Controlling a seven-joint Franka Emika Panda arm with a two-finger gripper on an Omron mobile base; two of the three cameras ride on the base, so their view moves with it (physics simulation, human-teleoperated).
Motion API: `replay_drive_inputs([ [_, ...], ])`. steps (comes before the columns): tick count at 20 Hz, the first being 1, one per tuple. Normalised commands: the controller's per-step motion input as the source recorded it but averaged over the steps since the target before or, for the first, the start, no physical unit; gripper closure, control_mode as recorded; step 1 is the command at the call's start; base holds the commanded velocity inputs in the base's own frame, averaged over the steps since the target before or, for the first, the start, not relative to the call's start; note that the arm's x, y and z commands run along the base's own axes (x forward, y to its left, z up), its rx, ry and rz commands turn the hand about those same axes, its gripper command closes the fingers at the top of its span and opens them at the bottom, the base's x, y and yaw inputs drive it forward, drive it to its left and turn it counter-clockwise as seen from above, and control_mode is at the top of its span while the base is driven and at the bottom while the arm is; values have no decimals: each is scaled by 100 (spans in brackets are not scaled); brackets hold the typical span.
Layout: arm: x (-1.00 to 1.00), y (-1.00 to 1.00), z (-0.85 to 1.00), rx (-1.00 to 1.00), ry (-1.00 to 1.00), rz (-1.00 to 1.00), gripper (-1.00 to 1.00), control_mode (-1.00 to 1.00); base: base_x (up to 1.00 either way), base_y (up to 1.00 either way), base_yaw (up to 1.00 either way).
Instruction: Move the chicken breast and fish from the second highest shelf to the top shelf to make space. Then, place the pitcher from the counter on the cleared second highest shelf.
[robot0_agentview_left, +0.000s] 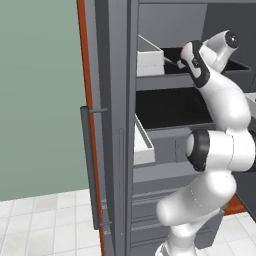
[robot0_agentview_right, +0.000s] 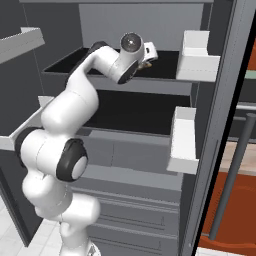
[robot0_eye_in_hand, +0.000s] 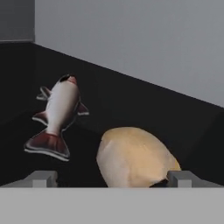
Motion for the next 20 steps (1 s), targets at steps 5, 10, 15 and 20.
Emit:
replay_drive_inputs([
  [5,-17,0,56,-1,-2,0,-100,-100,0,0,0],
  [10,-17,0,37,0,-1,0,-100,-100,0,0,0],
  [15,-71,12,-30,0,0,0,-100,-100,0,0,0],
  [20,-92,14,-55,0,-4,0,-100,-100,0,0,0],
])
